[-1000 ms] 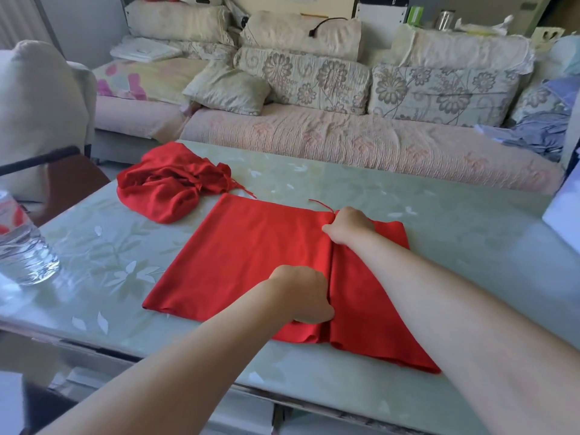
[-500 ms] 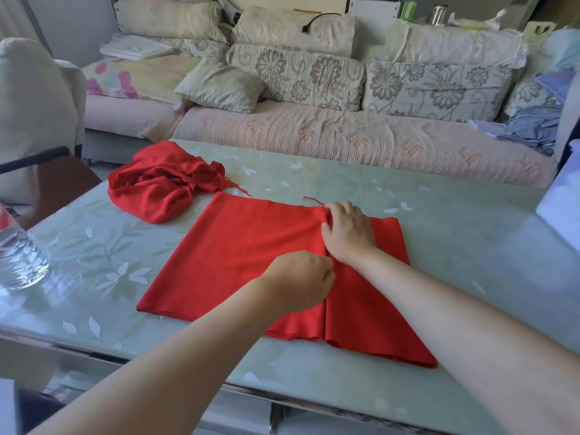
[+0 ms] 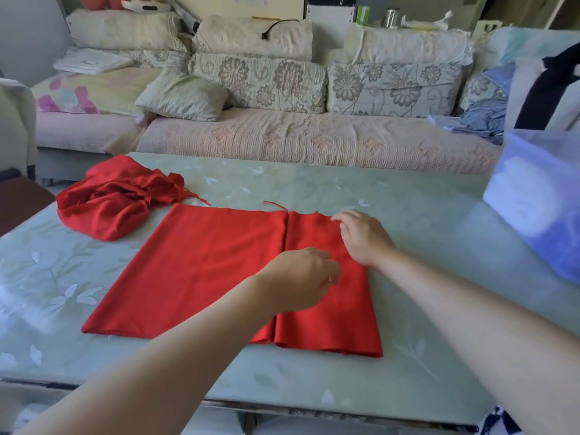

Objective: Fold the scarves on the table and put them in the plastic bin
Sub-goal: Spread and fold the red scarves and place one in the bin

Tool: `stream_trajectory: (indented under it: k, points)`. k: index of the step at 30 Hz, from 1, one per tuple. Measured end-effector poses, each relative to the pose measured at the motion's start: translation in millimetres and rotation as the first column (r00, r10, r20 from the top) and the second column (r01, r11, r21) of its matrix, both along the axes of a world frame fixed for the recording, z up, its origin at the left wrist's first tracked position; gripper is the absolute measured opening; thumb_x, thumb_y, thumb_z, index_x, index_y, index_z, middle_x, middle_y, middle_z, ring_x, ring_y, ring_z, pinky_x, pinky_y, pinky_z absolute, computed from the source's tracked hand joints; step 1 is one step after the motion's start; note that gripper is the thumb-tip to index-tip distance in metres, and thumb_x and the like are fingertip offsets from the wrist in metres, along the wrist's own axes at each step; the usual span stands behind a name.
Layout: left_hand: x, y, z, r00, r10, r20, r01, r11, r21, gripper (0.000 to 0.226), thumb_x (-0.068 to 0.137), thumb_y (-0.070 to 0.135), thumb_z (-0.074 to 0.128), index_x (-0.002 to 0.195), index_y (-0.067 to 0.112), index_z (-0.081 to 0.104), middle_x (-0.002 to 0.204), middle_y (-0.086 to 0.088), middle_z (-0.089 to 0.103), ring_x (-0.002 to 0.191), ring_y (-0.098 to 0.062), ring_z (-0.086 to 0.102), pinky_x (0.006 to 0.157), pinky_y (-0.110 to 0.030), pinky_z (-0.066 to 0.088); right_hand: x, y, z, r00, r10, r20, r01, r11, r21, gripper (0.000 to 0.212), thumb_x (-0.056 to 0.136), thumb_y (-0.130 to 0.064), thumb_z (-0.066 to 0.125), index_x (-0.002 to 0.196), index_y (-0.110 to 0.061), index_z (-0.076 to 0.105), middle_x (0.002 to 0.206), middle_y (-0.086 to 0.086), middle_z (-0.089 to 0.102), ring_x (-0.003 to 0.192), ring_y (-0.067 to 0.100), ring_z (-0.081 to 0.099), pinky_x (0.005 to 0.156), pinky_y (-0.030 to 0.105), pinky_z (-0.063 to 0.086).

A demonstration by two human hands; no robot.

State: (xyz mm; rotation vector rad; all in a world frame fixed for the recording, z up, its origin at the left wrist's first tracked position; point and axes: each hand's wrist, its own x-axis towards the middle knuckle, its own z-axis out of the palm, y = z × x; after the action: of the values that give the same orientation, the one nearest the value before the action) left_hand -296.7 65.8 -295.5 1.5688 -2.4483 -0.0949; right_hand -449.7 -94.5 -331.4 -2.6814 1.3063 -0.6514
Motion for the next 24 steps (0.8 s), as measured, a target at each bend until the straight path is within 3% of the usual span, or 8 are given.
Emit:
stream_trajectory:
  k: [4,8,12,15,20,24]
  points:
    - [-33,-15,-9,0.970,-0.236,0.062,0.237,0.972,-0.010,0.050,0.079,0.004,0.050,0.118,0.033,0.065,0.110,0.010,0.063,0.101,-0.017,0.056,0.073,-0.038,0.052,-28,-21,7,0.987,0.022,-0.162,-0.037,0.995,-0.089,0.050,0.085,-0.017,0.032,0.118,-0.021,0.069,0.123,0.004,0.066,0.114,0.031,0.061,0.092,0.041,0.046]
    - [-51,-27,-19,0.929,-0.355,0.103,0.350,0.935,0.057,0.062,0.075,-0.001,0.059,0.127,0.032,0.062,0.130,0.009,0.059,0.112,-0.016,0.052,0.079,-0.038,0.052,-43,-38,-1,0.945,0.080,-0.316,-0.121,0.986,-0.113,0.043,0.092,-0.002,0.051,0.126,-0.023,0.068,0.127,0.003,0.064,0.114,0.032,0.059,0.091,0.038,0.044]
    - [-58,-33,-24,0.920,-0.371,0.122,0.369,0.928,0.042,0.051,0.073,0.002,0.061,0.115,0.031,0.066,0.106,0.006,0.059,0.095,-0.018,0.056,0.066,-0.037,0.051,-38,-49,-2,0.961,0.120,-0.251,-0.156,0.980,-0.127,0.026,0.090,-0.016,0.063,0.112,-0.021,0.076,0.112,0.007,0.068,0.103,0.033,0.064,0.082,0.039,0.052]
    - [-60,-33,-22,0.924,-0.356,0.140,0.354,0.934,0.046,0.044,0.075,0.004,0.057,0.109,0.029,0.067,0.098,0.005,0.058,0.086,-0.022,0.061,0.057,-0.032,0.044,-32,-54,-4,0.972,0.142,-0.187,-0.174,0.971,-0.165,0.017,0.083,-0.013,0.073,0.096,-0.024,0.080,0.093,0.007,0.064,0.088,0.033,0.064,0.067,0.038,0.052]
    - [-43,-27,-6,0.949,-0.314,0.044,0.313,0.950,0.018,0.026,0.064,0.005,0.058,0.080,0.022,0.071,0.088,0.005,0.058,0.072,-0.021,0.058,0.052,-0.028,0.041,-24,-49,3,0.994,0.004,-0.112,-0.011,0.998,-0.059,0.021,0.097,-0.030,0.059,0.112,-0.033,0.074,0.108,0.001,0.064,0.102,0.028,0.063,0.080,0.036,0.047]
    - [-10,-19,15,0.962,-0.258,-0.088,0.261,0.965,0.026,0.029,0.058,0.006,0.052,0.076,0.018,0.071,0.085,0.007,0.063,0.074,-0.016,0.059,0.060,-0.026,0.044,2,-41,19,0.998,-0.034,0.062,0.035,0.999,-0.009,0.024,0.097,-0.026,0.054,0.110,-0.031,0.074,0.111,-0.003,0.074,0.105,0.027,0.066,0.084,0.036,0.052]
